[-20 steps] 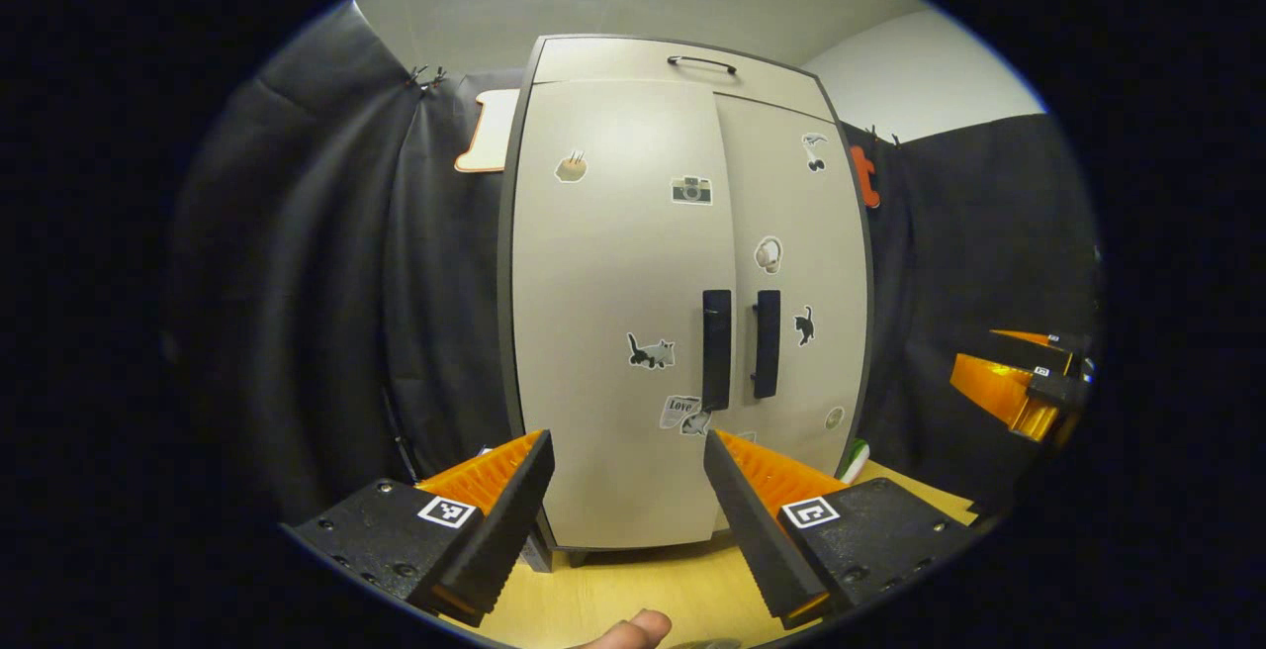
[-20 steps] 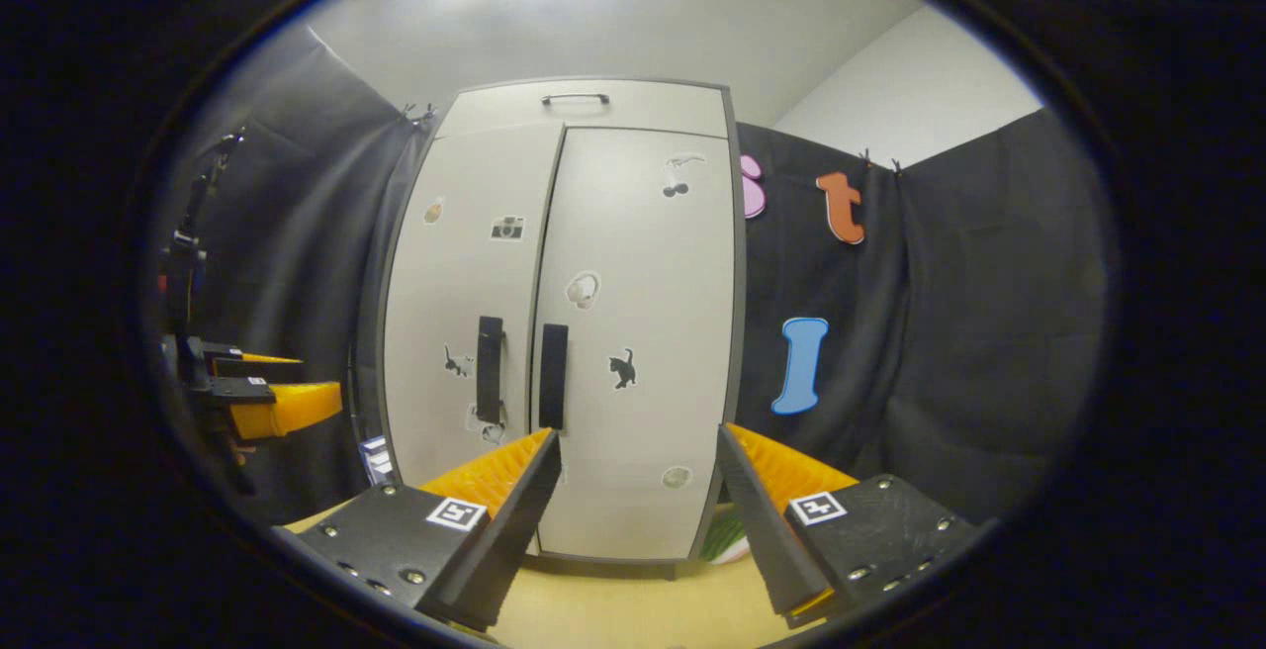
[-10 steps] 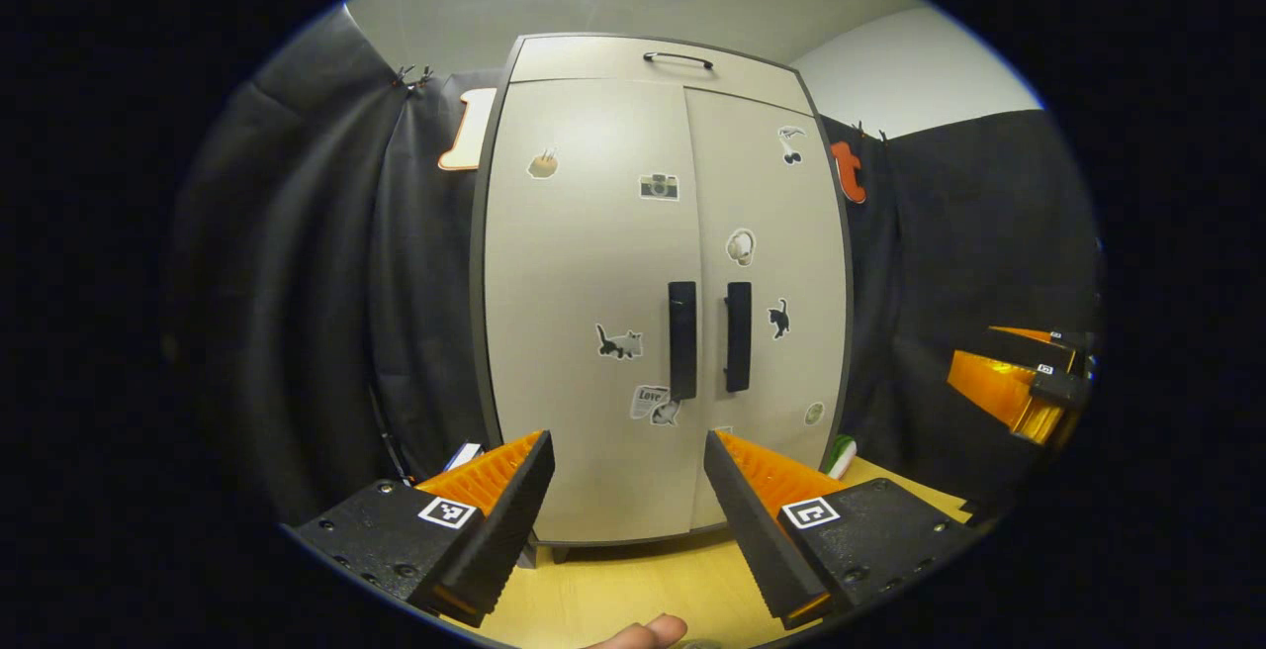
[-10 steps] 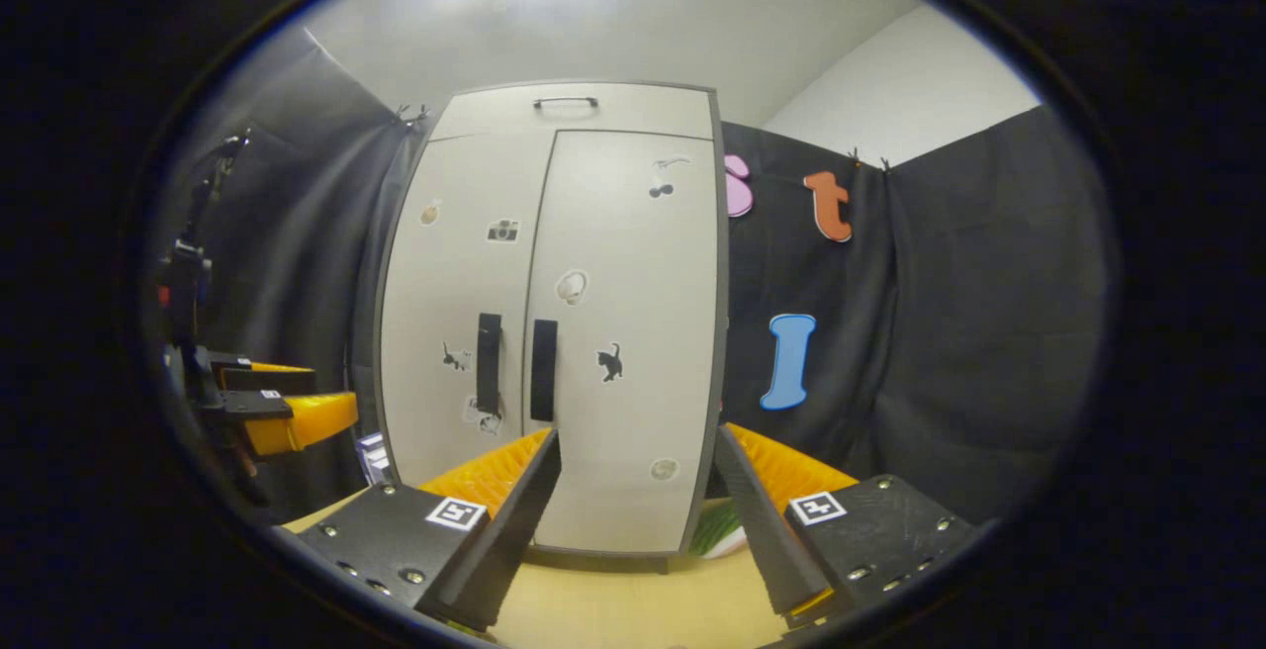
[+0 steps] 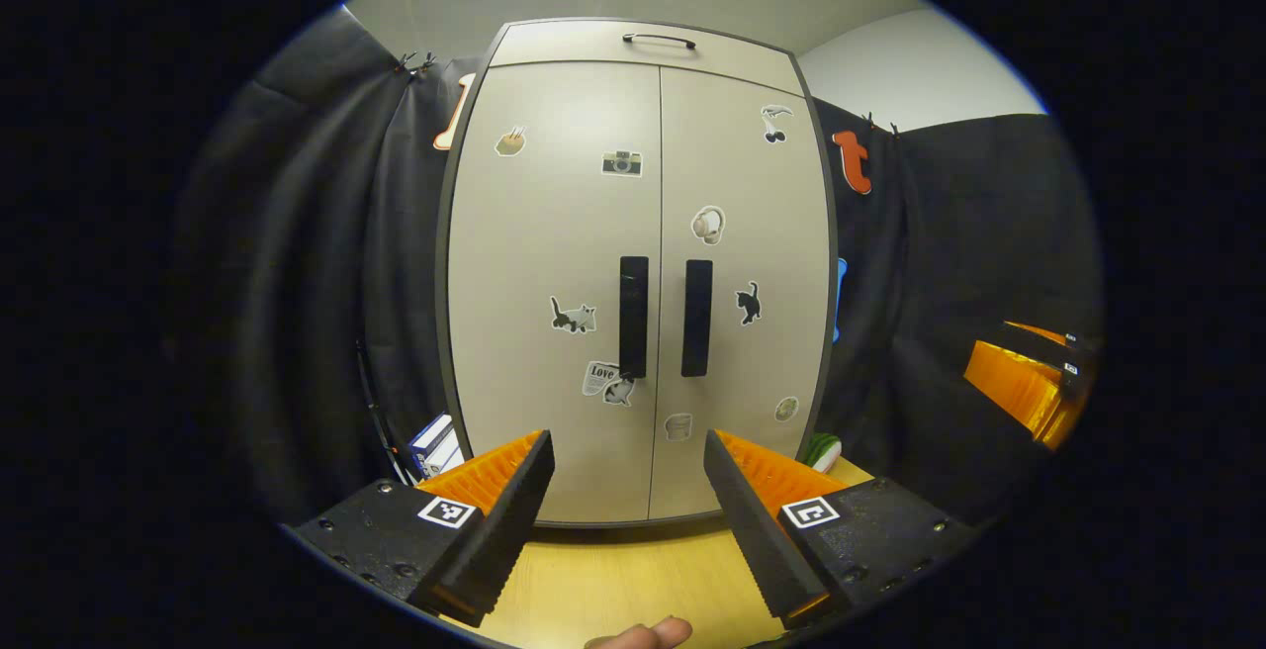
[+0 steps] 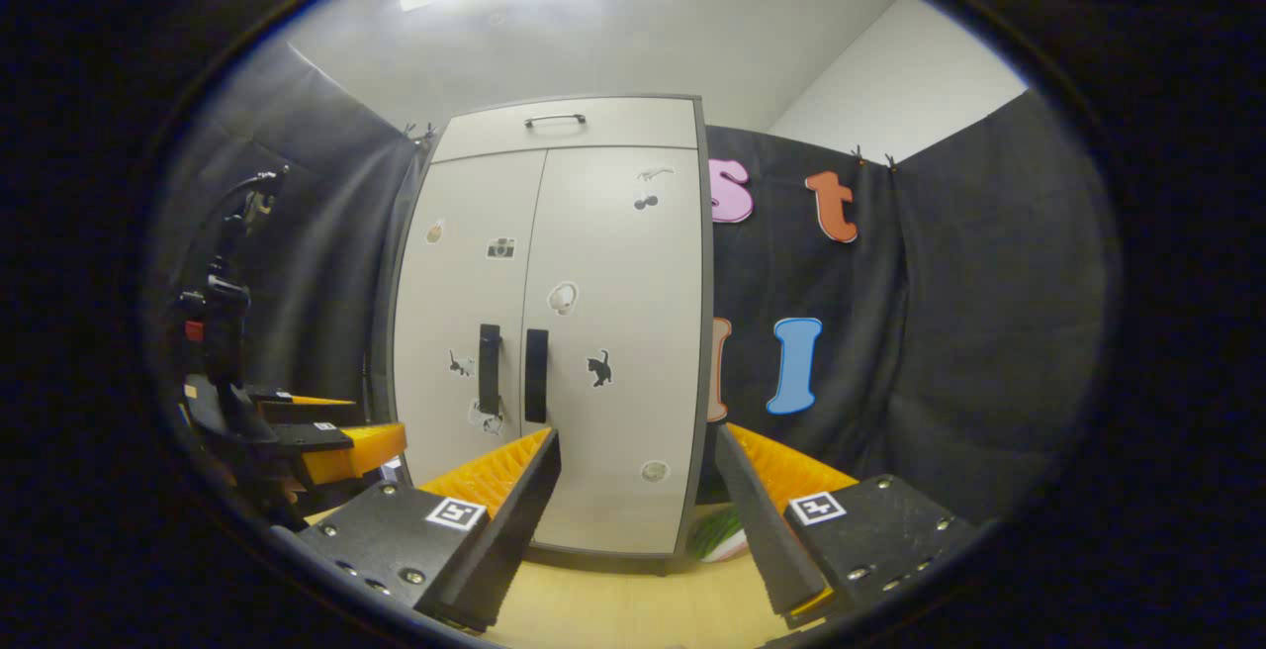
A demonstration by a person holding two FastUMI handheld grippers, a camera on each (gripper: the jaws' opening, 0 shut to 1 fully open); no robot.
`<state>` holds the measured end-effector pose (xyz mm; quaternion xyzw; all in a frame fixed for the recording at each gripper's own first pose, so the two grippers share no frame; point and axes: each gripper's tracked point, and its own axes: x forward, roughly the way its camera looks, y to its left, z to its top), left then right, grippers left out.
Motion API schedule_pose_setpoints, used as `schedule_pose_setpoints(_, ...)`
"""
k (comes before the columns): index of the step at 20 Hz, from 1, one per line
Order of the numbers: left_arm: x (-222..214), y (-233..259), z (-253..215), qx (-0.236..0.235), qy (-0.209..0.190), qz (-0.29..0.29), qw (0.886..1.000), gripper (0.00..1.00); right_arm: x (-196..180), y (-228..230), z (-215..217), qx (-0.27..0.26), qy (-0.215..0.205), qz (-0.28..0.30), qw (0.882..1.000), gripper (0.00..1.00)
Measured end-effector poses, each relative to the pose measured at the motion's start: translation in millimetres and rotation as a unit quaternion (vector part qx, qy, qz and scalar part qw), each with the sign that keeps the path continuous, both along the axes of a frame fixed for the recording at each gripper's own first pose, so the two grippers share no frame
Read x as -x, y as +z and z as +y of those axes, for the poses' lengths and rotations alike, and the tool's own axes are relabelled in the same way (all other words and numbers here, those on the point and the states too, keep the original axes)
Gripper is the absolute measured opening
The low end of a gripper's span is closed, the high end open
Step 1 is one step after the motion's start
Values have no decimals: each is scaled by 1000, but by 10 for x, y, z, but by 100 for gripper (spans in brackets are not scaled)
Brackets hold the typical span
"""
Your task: Grasp the bottle in the cabinet with the left hand and place it on the coaster, then close the right door with the right hand and the left door with the left hand.
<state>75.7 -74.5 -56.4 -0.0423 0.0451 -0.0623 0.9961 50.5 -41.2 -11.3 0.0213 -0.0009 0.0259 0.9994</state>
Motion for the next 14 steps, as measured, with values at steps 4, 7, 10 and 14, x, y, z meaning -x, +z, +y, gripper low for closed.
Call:
schedule_pose_setpoints(4,23,105,-141,2,16,-14,1000,97,-56,-10,-137,-10,12,2,1000,96)
schedule_pose_setpoints(7,40,155,-207,-7,26,-19,999,96,-105,-49,-209,-15,19,5,1000,96)
schedule_pose_setpoints(10,54,186,-250,-15,37,-19,999,94,-156,-34,-233,-21,32,-1,999,96)
schedule_pose_setpoints(14,46,214,-279,-17,48,-21,998,96,-228,-55,-292,-28,41,0,999,96)
